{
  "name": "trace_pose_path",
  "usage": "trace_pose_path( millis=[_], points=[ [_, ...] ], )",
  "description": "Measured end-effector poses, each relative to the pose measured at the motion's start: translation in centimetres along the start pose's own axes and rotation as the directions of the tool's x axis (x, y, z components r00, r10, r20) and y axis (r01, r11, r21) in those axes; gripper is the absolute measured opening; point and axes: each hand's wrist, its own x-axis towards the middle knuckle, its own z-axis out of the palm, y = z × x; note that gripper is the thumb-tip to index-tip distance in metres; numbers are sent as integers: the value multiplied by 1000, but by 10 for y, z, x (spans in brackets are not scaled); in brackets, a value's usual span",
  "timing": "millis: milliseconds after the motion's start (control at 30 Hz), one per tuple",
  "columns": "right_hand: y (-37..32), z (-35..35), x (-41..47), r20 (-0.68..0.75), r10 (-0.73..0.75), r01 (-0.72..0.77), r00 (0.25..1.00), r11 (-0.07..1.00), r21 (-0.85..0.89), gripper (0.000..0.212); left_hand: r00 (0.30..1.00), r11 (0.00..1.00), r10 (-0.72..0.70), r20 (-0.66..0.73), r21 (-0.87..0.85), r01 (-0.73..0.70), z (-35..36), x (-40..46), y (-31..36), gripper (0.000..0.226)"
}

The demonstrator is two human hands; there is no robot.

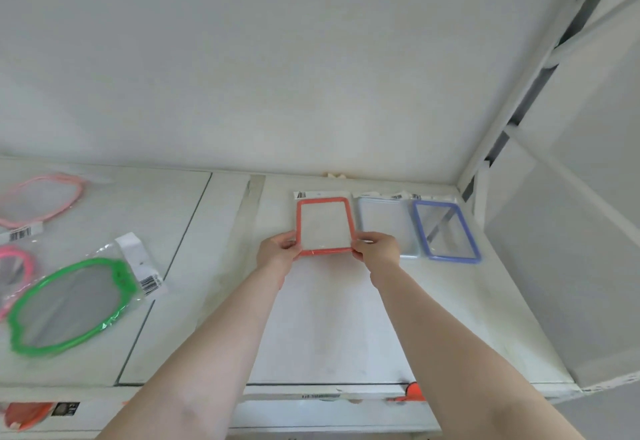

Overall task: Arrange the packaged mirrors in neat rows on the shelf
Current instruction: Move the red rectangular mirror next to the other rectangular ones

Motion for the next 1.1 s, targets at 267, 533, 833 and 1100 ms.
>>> trace_pose_path(
  millis=[267, 533, 833, 1100],
  points=[
    [12, 0, 8, -5, -143, 133, 990, 929, -347, 22, 984, 908, 181, -3, 386, -166, 3, -3, -1, 40],
    [19, -8, 10, -37, -258, 180, 965, 763, -620, 41, 967, 799, 232, 107, 546, -252, 13, 2, -5, 65],
    [19, -8, 11, -69, -237, 112, 969, 671, -733, 39, 938, 800, 291, 190, 489, -347, 18, 18, -7, 70],
    [23, -9, 17, -68, -234, 122, 970, 710, -694, 48, 943, 826, 271, 195, 456, -332, 19, 20, -7, 73]
  ],
)
